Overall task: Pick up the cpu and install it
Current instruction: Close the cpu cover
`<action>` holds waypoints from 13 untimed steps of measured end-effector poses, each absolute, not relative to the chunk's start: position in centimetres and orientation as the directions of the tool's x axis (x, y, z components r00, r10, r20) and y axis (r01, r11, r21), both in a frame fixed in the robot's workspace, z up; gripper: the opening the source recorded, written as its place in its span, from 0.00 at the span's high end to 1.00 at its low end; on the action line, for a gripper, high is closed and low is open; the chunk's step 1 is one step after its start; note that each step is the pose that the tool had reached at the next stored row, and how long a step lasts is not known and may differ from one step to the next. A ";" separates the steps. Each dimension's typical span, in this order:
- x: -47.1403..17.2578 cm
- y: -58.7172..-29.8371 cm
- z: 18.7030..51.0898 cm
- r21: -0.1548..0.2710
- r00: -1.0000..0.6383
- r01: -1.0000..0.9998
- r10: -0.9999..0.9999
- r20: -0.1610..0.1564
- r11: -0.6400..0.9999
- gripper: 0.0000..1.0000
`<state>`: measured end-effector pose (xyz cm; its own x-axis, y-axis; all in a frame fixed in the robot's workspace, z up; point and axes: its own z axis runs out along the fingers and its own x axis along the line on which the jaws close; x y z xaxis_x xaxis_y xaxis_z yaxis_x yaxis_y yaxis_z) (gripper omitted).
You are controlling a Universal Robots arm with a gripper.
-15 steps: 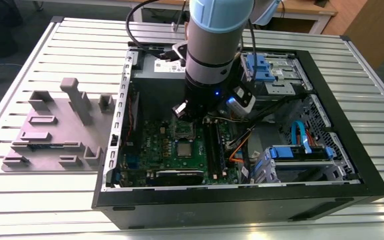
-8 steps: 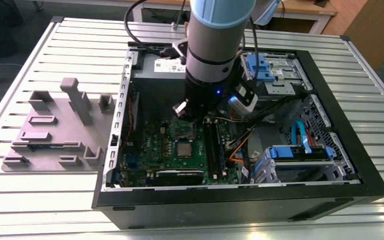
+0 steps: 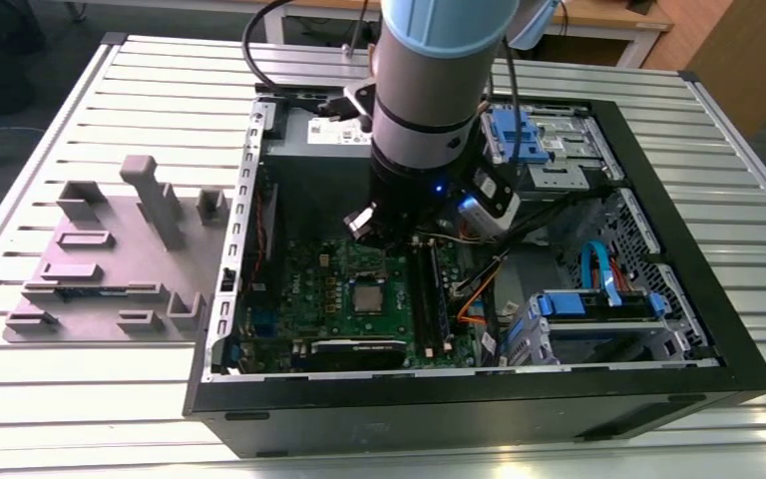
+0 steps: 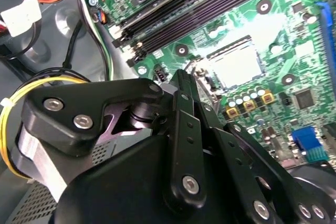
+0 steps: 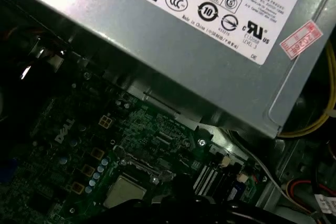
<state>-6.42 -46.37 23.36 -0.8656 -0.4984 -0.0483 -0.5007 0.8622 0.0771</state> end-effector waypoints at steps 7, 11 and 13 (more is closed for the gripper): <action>-6.4 -47.5 23.5 0.078 -0.866 -0.501 -0.498 -0.049 0.862 0.89; -6.4 -48.1 23.5 0.079 -0.866 -0.501 -0.498 -0.050 0.862 0.89; -6.4 -48.4 23.5 0.080 -0.866 -0.501 -0.498 -0.050 0.862 0.89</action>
<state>-6.38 -48.44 23.48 -0.8656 -0.4982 -0.0500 -0.5007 0.8619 0.0798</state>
